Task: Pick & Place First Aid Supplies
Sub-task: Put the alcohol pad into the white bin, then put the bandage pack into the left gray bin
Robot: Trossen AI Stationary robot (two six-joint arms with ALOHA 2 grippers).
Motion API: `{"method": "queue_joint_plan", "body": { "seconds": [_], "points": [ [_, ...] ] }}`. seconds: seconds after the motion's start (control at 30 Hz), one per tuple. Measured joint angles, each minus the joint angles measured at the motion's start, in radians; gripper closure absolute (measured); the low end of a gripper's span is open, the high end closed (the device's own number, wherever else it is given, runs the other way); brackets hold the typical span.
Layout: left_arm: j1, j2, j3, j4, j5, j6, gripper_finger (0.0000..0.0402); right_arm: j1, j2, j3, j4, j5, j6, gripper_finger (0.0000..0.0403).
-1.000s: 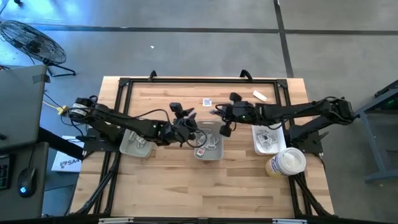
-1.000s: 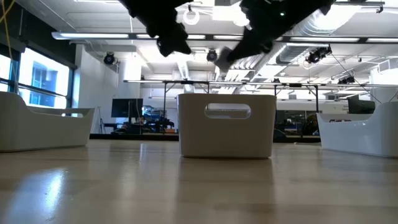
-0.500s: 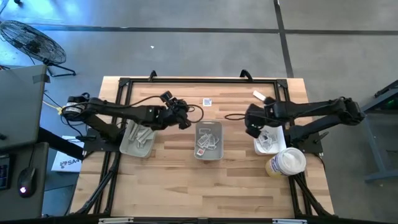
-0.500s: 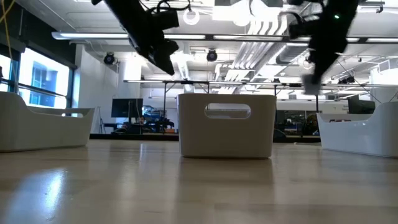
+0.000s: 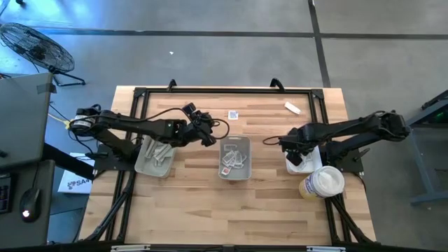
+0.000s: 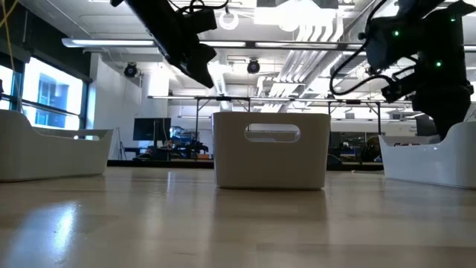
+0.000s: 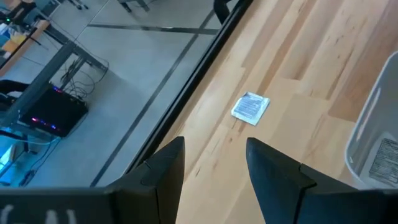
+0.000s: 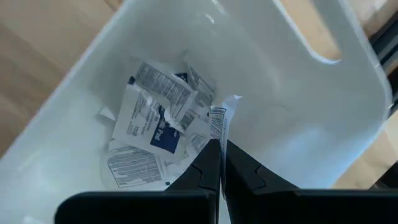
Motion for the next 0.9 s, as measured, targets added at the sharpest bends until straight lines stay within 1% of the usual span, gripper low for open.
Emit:
{"method": "queue_joint_plan", "body": {
  "seconds": [0.17,0.3,0.5,0.6,0.67,0.7,0.73,0.83,0.9],
  "points": [
    [-0.001,0.0,0.0,0.001,0.0,0.001,0.0234,-0.003,0.0,-0.018,0.005,-0.017,-0.008,0.0394],
    [0.0,0.0,0.0,0.0,0.0,0.001,0.0234,-0.018,0.0,-0.017,0.032,-0.048,-0.037,0.0364],
    [0.0,0.0,0.0,0.0,0.0,0.03,0.0234,-0.026,0.0,-0.006,0.102,-0.161,-0.094,0.0319],
    [0.0,0.0,0.0,-0.003,-0.001,0.052,0.0234,-0.026,0.0,0.049,0.068,-0.162,-0.101,0.031],
    [0.0,0.0,0.0,-0.007,-0.01,0.068,0.0234,-0.026,0.0,0.112,0.016,-0.127,-0.123,0.031],
    [0.0,0.0,0.0,-0.009,-0.019,0.074,0.0234,-0.026,0.0,0.148,-0.012,-0.09,-0.133,0.0311],
    [0.0,0.0,0.0,-0.009,-0.027,0.075,0.0234,-0.027,0.0,0.185,-0.028,-0.037,-0.145,0.0312],
    [0.0,0.0,0.0,-0.009,-0.02,0.074,0.0234,-0.056,0.0,0.285,-0.031,0.164,-0.15,0.0316],
    [0.0,0.0,0.0,-0.009,0.011,0.072,0.0234,-0.102,0.0,0.336,-0.014,0.251,-0.167,0.0317]
  ]
}}
